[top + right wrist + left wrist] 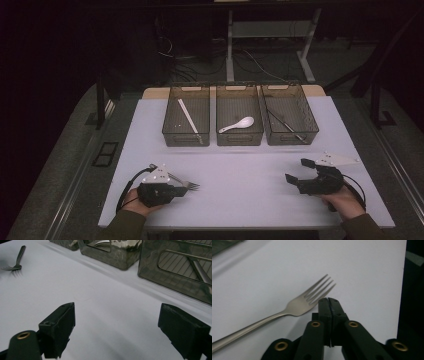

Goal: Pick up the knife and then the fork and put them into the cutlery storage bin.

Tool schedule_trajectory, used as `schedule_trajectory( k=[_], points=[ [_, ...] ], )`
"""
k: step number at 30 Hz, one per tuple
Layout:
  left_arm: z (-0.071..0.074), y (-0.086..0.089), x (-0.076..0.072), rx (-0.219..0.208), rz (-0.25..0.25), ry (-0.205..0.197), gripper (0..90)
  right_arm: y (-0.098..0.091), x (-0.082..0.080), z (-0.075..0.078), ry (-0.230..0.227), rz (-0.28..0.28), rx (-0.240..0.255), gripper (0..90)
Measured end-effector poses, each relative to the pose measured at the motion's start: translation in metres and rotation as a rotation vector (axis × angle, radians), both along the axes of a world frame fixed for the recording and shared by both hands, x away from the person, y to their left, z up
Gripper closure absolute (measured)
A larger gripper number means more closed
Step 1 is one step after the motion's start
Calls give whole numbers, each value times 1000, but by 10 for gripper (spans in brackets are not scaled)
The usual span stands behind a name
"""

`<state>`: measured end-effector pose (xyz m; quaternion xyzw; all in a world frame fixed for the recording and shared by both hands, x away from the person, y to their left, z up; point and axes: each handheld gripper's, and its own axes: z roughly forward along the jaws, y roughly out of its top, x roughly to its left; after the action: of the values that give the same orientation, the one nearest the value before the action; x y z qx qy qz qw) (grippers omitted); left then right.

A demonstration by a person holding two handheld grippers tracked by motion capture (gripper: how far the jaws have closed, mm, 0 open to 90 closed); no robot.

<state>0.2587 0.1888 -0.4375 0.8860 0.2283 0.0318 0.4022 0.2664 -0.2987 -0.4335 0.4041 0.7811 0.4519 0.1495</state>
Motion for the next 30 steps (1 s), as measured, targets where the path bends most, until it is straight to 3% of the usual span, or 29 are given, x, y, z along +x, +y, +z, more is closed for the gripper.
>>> schedule_trajectory(
  k=[6, 11, 30],
  points=[
    [-4, -16, 1, 29, -52, 10, 891, 0, 0, 0, 0, -2, 2, 143],
    [-5, -30, 7, 51, -76, -11, 890, 0, 1, 0, -1, -7, -1, 143],
    [-2, -57, 56, 43, -30, -62, 890, -1, 1, 0, -1, -19, 5, 143]
  ],
)
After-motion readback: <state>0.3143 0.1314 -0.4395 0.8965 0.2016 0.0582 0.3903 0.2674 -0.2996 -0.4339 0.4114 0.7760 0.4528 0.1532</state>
